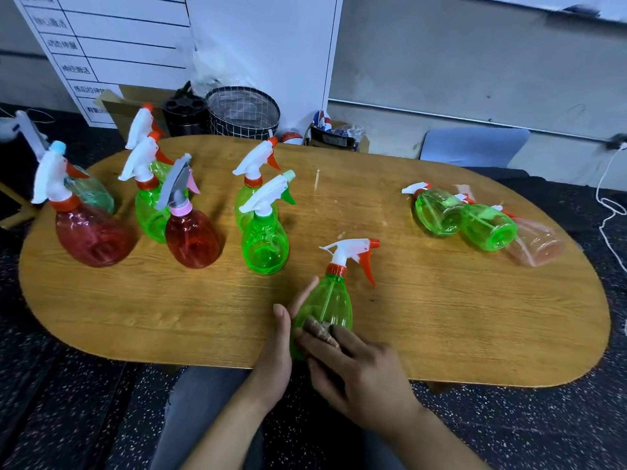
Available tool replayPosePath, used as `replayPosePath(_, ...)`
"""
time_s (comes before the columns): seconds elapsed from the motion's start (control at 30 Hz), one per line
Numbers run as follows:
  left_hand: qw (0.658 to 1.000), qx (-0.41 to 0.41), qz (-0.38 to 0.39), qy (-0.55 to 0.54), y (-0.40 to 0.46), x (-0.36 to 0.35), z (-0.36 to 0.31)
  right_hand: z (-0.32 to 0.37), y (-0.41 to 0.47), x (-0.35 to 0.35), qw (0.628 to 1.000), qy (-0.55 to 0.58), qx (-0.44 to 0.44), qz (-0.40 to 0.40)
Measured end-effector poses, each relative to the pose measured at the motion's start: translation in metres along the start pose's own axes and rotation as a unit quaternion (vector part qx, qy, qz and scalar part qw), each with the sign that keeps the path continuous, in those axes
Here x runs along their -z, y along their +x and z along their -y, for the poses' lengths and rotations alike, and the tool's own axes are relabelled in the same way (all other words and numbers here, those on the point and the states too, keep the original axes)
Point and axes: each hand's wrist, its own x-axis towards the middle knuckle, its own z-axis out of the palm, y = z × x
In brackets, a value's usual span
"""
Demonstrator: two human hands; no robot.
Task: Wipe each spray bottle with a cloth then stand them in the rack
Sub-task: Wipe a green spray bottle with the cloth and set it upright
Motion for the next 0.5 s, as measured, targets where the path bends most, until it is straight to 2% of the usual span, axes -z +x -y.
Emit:
replayPosePath(0.13,1.000,-0.022,0.000,-0.012,-0.003,0.000,-0.001,0.000,-0.007,0.007,0.996,0.087,0.006,0.026)
replayPosePath(0.2,0.999,-0.039,-0.015,0.012,-0.002,0.000,-0.004,-0.001,-0.014,0.010,0.980,0.185,-0.069,-0.016)
replayPosePath(0.27,0.998,-0.045,-0.026,0.022,0.000,0.001,-0.004,-0.003,-0.014,0.010,0.931,0.290,-0.198,-0.098)
replayPosePath(0.37,0.999,-0.039,-0.016,-0.001,0.000,0.001,-0.006,-0.012,-0.002,0.004,0.825,0.403,-0.345,-0.196)
replayPosePath(0.43,1.000,-0.027,-0.008,-0.012,0.000,0.000,-0.008,-0.021,0.008,0.002,0.802,0.415,-0.373,-0.213)
replayPosePath(0.5,1.000,-0.024,-0.014,-0.001,0.000,0.000,-0.009,-0.026,0.018,0.003,0.823,0.396,-0.357,-0.194)
